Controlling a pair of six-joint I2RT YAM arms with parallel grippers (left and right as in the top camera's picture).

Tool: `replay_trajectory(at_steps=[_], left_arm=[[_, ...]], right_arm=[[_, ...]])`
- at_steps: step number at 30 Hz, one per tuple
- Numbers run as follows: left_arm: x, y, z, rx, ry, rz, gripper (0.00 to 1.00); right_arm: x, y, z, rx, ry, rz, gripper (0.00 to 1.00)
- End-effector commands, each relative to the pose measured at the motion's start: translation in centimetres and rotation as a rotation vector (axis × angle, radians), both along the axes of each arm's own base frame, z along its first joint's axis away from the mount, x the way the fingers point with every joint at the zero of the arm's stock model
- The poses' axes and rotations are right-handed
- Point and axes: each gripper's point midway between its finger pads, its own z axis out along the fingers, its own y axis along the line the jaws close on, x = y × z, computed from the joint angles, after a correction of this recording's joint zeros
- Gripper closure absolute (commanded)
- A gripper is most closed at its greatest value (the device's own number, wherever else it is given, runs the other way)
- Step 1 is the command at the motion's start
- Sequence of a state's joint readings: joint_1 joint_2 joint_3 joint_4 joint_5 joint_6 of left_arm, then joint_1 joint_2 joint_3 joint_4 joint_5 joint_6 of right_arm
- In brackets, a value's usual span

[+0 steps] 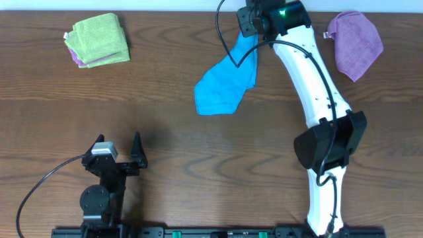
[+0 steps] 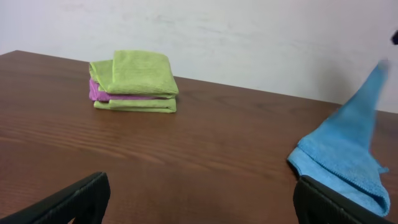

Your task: Fold the cloth

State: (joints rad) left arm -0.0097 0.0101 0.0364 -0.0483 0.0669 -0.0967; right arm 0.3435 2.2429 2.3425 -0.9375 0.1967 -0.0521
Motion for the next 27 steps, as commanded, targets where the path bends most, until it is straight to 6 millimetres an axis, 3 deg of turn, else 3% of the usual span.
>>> replay_trajectory(at_steps=[1, 3, 7, 10, 14, 18, 23, 27], left_arm=[[0.0, 0.2, -2.0, 0.017, 0.049, 0.009, 0.05], [0.0, 0.2, -2.0, 0.017, 0.049, 0.009, 0.04], [0.0, 0.2, -2.0, 0.017, 0.049, 0.009, 0.04], [0.0, 0.2, -2.0, 0.017, 0.049, 0.009, 0.05], [0.0, 0.2, -2.0, 0.017, 0.049, 0.009, 0.04], [0.0, 0.2, -2.0, 0.017, 0.049, 0.009, 0.04], [0.0, 0.2, -2.0, 0.017, 0.049, 0.009, 0.05], [0.0, 0.2, -2.0, 0.017, 0.049, 0.009, 0.05]], right_arm=[[-0.5, -0.2, 0.9, -0.016, -0.005, 0.002, 0.25], [-1.8, -0.6, -0.3, -0.035, 0.07, 0.006, 0.28], [-6.4, -0.5, -3.2, -0.034, 0.294, 0.061, 0.36], [-10.1, -2.0, -4.8, -0.082, 0.463, 0.059, 0.37], [-13.3, -2.9, -6.7, -0.045, 0.634, 0.064, 0.43], [-14.2, -2.5, -9.3, 0.078, 0.727, 0.101, 0.43], [-13.8, -2.1, -12.4, 0.244, 0.763, 0.111, 0.43], [-13.0, -1.8, -14.0, 0.277, 0.741, 0.099, 0.42]])
